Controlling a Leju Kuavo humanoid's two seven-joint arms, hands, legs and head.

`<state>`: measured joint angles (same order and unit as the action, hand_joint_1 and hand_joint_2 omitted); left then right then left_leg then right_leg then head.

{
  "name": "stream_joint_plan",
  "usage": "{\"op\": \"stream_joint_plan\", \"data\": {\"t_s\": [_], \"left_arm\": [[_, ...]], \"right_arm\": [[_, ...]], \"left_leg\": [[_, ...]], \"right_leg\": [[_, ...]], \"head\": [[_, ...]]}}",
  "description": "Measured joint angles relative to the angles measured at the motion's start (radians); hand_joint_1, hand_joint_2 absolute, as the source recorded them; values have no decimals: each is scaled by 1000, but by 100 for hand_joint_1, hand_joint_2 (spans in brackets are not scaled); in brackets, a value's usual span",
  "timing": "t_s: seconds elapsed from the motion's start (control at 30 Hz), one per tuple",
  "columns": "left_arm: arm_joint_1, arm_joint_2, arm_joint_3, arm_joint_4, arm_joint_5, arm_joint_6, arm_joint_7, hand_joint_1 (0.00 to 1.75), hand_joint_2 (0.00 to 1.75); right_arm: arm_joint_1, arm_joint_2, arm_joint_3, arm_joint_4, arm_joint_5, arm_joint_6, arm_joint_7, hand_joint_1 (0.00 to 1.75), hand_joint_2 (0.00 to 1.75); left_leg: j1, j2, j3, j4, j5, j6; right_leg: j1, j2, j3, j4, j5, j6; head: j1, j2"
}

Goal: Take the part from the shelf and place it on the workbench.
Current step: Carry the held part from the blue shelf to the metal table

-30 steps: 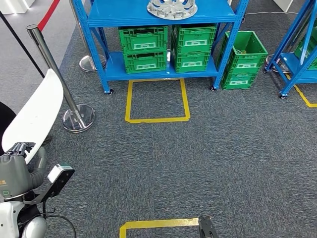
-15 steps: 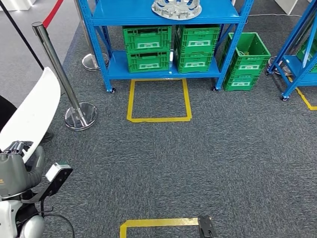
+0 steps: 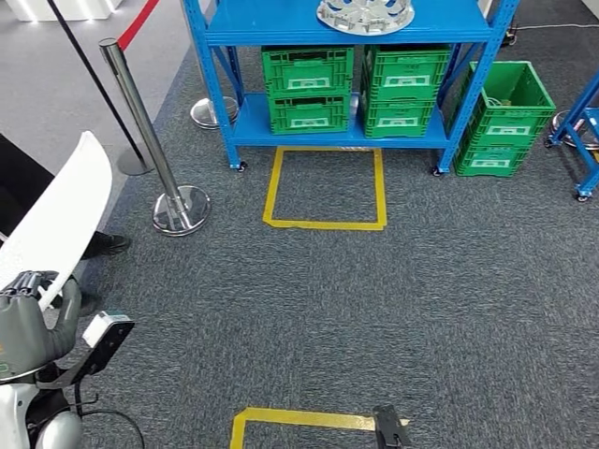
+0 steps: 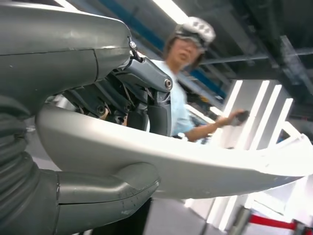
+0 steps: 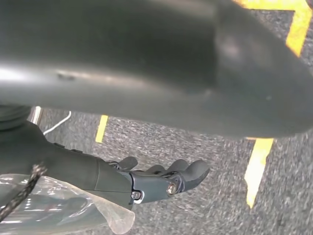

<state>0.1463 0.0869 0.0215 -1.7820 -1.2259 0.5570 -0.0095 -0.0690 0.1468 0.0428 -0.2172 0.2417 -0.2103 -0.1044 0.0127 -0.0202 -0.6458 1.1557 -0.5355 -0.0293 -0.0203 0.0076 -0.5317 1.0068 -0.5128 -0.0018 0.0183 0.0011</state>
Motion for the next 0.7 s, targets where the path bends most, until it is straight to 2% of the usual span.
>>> {"op": "stream_joint_plan", "data": {"t_s": [0.03,0.07,0.1,0.13,0.17,0.23,0.27,0.3,0.37,0.4,0.47,0.5,0.53,0.57,0.6,0.63,0.67,0.7], "left_arm": [[1,0,1,0,0,0,0,169,175],[3,0,1,1,0,0,0,169,175],[5,0,1,1,0,0,0,169,175],[5,0,2,1,0,0,0,169,175],[6,0,2,1,0,0,0,169,175],[4,0,3,1,0,0,0,169,175],[3,0,3,1,0,0,0,169,175],[3,0,3,1,0,0,0,169,175],[6,1,5,1,0,0,0,169,175],[8,1,6,1,0,0,0,169,175],[6,1,7,1,0,0,0,169,175],[5,0,7,1,0,0,0,169,175],[4,0,7,1,0,0,0,169,175],[4,0,7,1,0,0,0,169,175],[4,0,7,1,0,-1,0,169,175],[4,0,7,1,0,-1,0,169,175],[4,0,7,1,0,-1,0,169,175],[4,0,7,1,0,-1,0,169,175]], "right_arm": [[2,0,0,0,0,0,0,0,0],[3,0,0,0,0,0,0,0,0],[3,-1,0,0,0,0,0,0,0],[3,-1,0,0,0,0,0,0,0],[2,-1,0,0,0,0,0,0,0],[0,0,0,0,1,0,0,0,0],[-1,0,0,0,1,0,0,0,0],[-1,0,0,0,1,0,0,0,0],[-2,0,0,0,1,1,0,0,0],[-3,0,0,0,1,1,0,0,0],[-5,0,0,-1,1,1,0,0,0],[-5,0,0,-1,1,1,0,0,0],[-3,0,0,-1,0,1,0,0,0],[-1,0,0,-1,0,1,1,0,0],[0,-1,0,-1,0,1,2,0,0],[1,-1,0,-1,0,1,3,0,0],[0,-1,0,-1,0,1,3,0,0],[-1,-1,0,-1,0,1,3,0,0]], "left_leg": [[0,8,-30,70,-31,-2],[1,11,-51,121,-49,-2],[0,12,-56,139,-48,0],[-1,14,-41,115,-28,4],[-3,21,-9,58,4,10],[-14,63,63,-78,52,27],[-20,82,83,-120,61,34],[-24,92,90,-140,59,38],[-24,75,86,-148,63,44],[-22,64,86,-152,67,48],[-15,44,87,-161,75,57],[-14,34,85,-162,77,60],[-14,22,84,-162,78,62],[-14,10,83,-162,79,62],[-14,-3,82,-161,79,63],[-14,-16,83,-161,80,62],[-13,-29,84,-159,79,61],[-13,-42,84,-156,78,59]], "right_leg": [[3,-14,-1,0,0,-2],[5,-27,-2,0,-1,-3],[8,-41,-2,0,-1,-4],[10,-53,-2,0,-2,-5],[13,-65,-1,0,-2,-5],[19,-86,1,0,-4,-5],[22,-96,1,0,-5,-3],[24,-107,1,0,-6,0],[27,-127,2,-2,-7,8],[26,-119,0,2,-13,14],[21,-67,-28,60,-51,24],[19,-36,-58,121,-81,28],[17,-19,-93,191,-109,30],[17,-12,-123,249,-127,32],[17,-10,-141,277,-126,33],[16,-9,-139,266,-105,34],[15,-4,-119,216,-68,33],[13,10,-89,147,-30,33]], "head": [[-1,0],[-1,0],[-1,0],[-1,0],[-1,0],[-1,0],[-1,0],[-1,0],[-2,0],[0,0],[4,0],[6,0],[7,0],[7,0],[7,0],[7,0],[6,0],[6,0]]}}
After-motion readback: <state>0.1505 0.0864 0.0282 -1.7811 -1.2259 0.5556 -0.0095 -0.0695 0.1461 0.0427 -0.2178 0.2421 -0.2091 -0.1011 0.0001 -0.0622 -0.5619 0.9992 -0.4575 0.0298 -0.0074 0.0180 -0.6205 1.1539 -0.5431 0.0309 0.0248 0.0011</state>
